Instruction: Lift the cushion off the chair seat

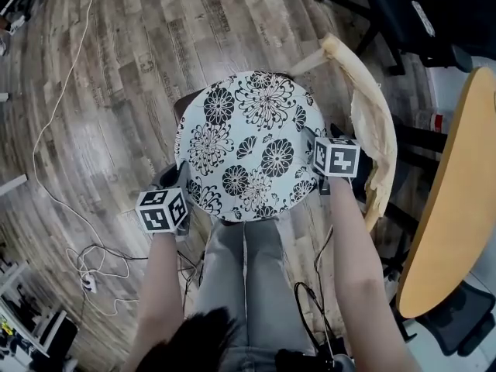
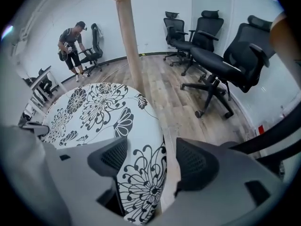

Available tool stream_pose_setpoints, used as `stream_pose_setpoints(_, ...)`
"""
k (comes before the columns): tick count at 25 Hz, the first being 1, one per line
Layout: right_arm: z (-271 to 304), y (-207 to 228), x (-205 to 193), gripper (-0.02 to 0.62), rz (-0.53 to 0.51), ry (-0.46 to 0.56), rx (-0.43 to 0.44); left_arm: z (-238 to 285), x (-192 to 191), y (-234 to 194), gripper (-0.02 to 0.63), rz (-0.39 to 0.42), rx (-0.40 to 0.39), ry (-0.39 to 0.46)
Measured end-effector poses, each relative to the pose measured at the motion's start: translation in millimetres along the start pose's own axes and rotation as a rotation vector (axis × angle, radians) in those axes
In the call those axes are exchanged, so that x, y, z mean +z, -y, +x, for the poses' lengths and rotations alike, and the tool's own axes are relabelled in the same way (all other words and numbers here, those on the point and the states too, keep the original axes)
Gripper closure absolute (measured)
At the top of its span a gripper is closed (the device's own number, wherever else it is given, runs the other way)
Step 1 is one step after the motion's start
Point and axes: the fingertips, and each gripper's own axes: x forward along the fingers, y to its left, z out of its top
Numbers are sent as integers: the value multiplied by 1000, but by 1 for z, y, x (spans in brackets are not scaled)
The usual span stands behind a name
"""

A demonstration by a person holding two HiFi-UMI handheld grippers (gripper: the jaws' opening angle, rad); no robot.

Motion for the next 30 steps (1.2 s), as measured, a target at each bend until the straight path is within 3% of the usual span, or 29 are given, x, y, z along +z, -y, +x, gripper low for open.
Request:
stream_pose_setpoints(7,9,-5,-7,280,60,-21,122,0,-1,-2,584,49,74,-9)
stream_pose_setpoints(11,4,-14,-5,373,2,-17,123,-1,2,-1,584,55,87,2)
stream_pose_setpoints(15,-4,-22,0,530,-98,4,64,-4,6,1,584,45,96,20)
stream_pose_setpoints(30,-75,-43,33,558,-134,182,69,-48,33,35,589,80,103,117)
